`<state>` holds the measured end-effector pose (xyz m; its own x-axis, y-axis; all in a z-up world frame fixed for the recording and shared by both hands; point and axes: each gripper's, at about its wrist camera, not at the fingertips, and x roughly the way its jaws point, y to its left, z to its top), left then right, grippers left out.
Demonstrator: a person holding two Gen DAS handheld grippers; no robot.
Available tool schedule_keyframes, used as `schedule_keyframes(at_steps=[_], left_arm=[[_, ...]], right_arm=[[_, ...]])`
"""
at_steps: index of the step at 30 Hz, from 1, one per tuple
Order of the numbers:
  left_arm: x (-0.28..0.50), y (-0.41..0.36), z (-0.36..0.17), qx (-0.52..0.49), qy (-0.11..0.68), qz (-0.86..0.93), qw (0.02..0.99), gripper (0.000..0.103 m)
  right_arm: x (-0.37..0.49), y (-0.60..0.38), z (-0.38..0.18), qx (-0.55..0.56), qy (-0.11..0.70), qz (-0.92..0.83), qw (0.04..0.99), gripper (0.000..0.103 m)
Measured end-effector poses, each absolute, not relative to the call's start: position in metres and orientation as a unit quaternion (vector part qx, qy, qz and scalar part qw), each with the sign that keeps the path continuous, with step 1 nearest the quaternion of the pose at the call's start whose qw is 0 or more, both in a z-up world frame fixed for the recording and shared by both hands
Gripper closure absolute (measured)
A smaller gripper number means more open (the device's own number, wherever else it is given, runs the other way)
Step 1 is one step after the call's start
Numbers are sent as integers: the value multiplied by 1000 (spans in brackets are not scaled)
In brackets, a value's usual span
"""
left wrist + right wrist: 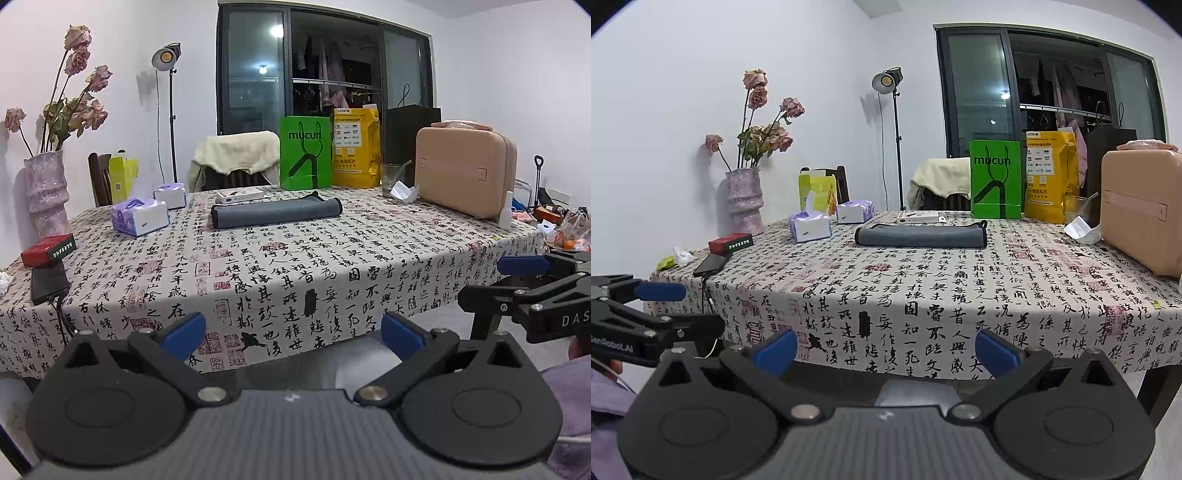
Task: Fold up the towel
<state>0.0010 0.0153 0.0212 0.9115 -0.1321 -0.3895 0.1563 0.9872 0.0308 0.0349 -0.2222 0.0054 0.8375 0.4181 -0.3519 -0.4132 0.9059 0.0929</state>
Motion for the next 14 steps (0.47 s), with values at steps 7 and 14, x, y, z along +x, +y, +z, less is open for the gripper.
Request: schedule_keyframes(at_steps=[7, 14], left_arm=[[2, 16, 22, 24, 196, -68, 978, 0], [1, 18, 22, 11, 194, -78, 978, 0]], right_arm=[[35, -222, 6, 7, 185, 217, 958, 0], [35, -224, 4, 6, 186, 218, 958, 0]])
